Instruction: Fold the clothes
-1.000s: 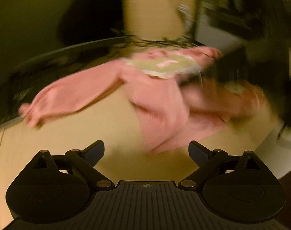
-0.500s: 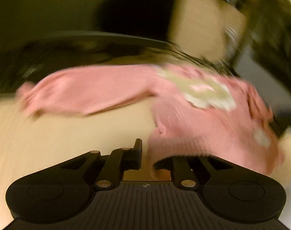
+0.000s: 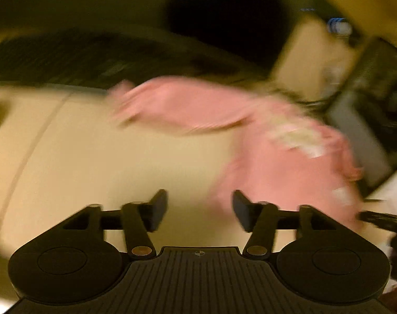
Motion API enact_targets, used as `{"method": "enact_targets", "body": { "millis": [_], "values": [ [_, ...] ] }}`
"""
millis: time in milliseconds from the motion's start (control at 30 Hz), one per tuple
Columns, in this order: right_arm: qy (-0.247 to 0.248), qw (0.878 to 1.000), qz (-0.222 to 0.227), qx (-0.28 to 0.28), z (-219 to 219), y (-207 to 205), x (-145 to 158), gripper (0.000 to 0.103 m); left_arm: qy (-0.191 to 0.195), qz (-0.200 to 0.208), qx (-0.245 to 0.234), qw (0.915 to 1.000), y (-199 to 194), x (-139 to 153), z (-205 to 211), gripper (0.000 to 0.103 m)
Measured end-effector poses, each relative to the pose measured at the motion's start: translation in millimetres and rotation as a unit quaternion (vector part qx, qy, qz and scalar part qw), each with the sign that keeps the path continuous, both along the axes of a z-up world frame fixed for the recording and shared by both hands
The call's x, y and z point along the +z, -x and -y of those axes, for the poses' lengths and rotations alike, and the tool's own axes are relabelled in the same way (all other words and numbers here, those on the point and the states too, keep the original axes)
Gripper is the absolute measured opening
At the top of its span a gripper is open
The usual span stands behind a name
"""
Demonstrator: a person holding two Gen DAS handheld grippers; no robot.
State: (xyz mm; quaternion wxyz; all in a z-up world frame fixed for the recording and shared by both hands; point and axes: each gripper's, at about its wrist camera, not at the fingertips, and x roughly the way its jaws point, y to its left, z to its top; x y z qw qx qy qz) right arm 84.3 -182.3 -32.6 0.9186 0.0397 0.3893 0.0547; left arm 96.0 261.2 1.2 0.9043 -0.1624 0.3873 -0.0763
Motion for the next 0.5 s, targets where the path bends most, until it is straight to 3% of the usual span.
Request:
{"method": "enact_targets", "body": {
  "millis": [33,100,200,300,367,400,467,500],
  "values": [
    [-0.006,1.000,0.006,0.003,-5.9,-4.2,-1.1,0.051,0.013,0.024,-0.037,0.9989,-14.6,7.5,16.8,0.078],
    [-0.011,1.000,0.009,0.014,-21.9,-15.9,-8.2,0.051,0.047,0.056,-0.105,0.9918,-45.1,12.8,54.7,0.081],
    [-0.003,0.999,-0.007,0.036,-43.3,-25.7,-23.3,0.052,0.086,0.069,-0.183,0.9768,-95.0,3.5,112.7,0.083],
    [0.016,0.999,-0.026,0.042,-53.1,-24.2,-35.3,0.056,0.064,0.029,-0.199,0.9774,-146.9,-25.5,149.9,0.082],
    [0.015,0.999,-0.027,0.043,-51.9,-16.2,-38.2,0.067,0.014,0.004,-0.168,0.9857,-168.0,-42.8,149.0,0.079],
    [0.012,0.999,-0.028,0.043,-50.2,-11.9,-38.9,0.068,-0.010,-0.004,-0.147,0.9891,-171.3,-48.6,138.1,0.077],
    [0.009,0.999,-0.029,0.043,-47.2,-4.6,-39.1,0.069,-0.059,-0.021,-0.104,0.9926,-177.5,-59.9,115.4,0.070],
    [0.010,0.999,-0.030,0.043,-45.9,-2.3,-38.6,0.069,-0.071,-0.022,-0.095,0.9927,-176.8,-61.4,102.8,0.057]
  ]
}}
